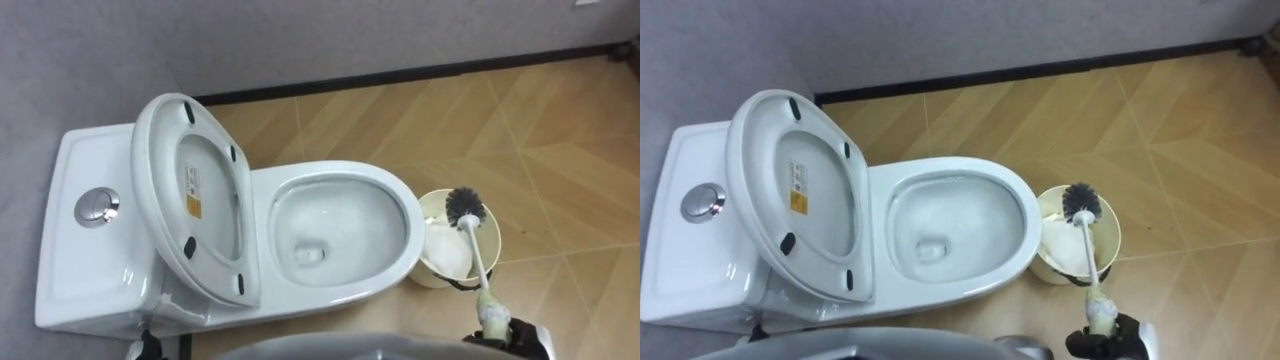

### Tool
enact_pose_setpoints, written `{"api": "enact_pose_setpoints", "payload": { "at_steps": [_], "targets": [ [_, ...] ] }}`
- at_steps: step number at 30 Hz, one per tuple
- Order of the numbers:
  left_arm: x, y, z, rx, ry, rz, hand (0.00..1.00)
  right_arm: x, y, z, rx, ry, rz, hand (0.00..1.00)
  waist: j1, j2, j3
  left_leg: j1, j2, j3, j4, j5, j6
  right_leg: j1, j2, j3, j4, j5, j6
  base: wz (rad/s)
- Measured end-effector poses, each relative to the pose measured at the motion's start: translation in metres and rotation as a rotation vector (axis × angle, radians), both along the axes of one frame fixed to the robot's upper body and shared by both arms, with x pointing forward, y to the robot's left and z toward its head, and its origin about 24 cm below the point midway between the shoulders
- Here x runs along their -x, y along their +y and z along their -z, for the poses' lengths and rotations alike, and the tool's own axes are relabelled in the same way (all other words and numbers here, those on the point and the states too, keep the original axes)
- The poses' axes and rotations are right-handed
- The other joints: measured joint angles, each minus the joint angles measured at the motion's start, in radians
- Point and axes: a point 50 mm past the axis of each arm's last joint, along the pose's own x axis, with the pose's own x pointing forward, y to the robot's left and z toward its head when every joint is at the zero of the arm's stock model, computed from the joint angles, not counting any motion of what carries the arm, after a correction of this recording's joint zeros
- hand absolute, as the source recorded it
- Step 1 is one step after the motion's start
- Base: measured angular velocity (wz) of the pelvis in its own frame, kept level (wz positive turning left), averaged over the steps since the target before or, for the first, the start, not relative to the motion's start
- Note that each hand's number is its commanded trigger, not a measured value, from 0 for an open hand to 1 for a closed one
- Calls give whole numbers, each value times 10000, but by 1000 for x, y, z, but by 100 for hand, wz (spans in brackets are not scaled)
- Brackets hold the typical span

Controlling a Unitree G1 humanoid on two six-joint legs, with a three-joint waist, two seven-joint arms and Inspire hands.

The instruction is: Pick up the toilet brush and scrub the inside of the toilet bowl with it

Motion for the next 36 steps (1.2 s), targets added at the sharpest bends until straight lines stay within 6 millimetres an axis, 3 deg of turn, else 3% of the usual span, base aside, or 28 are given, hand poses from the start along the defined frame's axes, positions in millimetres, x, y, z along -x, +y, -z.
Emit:
{"api": "enact_pose_setpoints", "payload": {
  "at_steps": [17, 31, 36],
  "targets": [
    [6, -1, 1, -54, 299, 198, 0, 10, 1, 5, -118, 546, 458, 0, 3, -32, 65, 161, -19, -112, -4, -1, 1, 276, 9, -1, -270, 14, 23, 0],
    [13, 0, 1, -65, 818, 501, 0, 15, 1, 6, -390, 689, 855, 0, 37, -67, 36, 194, -25, -106, -47, -1, 0, 276, 11, 2, -272, 17, 21, 0],
    [19, 1, 2, 37, 1291, 389, 0, 30, 6, 12, -1025, 1797, 841, 0, 30, -165, 42, 303, -35, -121, -53, -1, 0, 397, 2, -6, -291, 17, 21, 0]
  ]
}}
